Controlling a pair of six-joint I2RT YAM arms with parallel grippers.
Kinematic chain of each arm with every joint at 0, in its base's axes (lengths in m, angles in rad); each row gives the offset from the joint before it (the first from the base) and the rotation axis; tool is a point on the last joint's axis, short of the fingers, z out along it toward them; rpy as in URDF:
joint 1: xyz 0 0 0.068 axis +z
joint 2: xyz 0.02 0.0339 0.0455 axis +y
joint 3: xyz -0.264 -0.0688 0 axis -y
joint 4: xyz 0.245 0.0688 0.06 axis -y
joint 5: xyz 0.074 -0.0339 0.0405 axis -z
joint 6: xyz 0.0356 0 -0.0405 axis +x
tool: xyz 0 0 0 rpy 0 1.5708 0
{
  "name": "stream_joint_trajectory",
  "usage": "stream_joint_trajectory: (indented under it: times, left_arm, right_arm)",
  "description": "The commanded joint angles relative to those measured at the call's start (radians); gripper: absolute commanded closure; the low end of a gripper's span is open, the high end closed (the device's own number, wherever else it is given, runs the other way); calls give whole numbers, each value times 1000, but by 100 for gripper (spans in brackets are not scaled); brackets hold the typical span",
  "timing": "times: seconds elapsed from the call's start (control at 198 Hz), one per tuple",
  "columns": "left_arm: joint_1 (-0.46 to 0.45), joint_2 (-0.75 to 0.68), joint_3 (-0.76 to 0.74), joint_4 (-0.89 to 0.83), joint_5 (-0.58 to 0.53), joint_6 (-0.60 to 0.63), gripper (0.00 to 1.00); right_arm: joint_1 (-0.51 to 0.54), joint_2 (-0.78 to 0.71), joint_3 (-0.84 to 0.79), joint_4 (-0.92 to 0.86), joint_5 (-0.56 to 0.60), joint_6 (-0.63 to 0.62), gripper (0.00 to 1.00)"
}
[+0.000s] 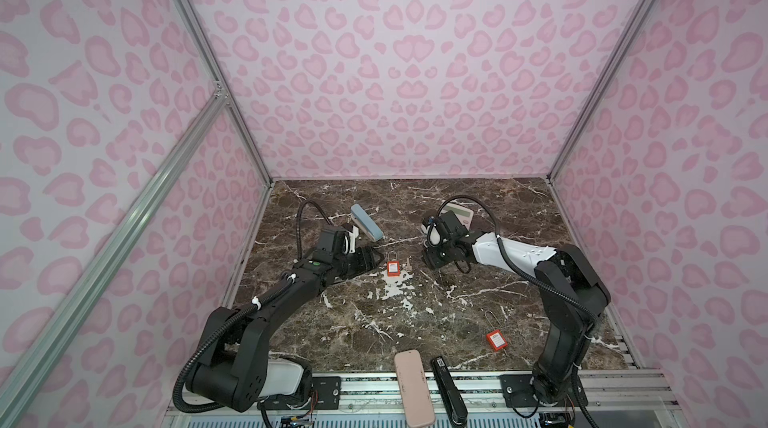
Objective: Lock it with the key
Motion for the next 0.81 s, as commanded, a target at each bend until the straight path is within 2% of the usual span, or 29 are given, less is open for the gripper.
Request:
stream_joint_trajectory:
  times: [0.0, 0.192, 0.283, 0.576, 0.803]
  left_arm:
    - [-3, 7, 16, 38, 10, -3, 29]
    - [-9, 16, 31, 35, 11, -5, 29]
    - [-12, 20, 38, 34, 10, -5, 29]
    - [-19, 30, 51, 28, 13, -5, 29]
    - [-23, 37, 59, 34, 18, -15, 29]
  right_arm:
    - [-13, 23, 10, -30, 10, -39, 26]
    - [-34, 75, 41, -40, -47, -58, 27]
    - [-42, 91, 50, -40, -89, -63, 32]
    - [-43, 151, 91, -66, -98, -84, 42]
    - [-42, 164, 111, -100, -73, -101, 59]
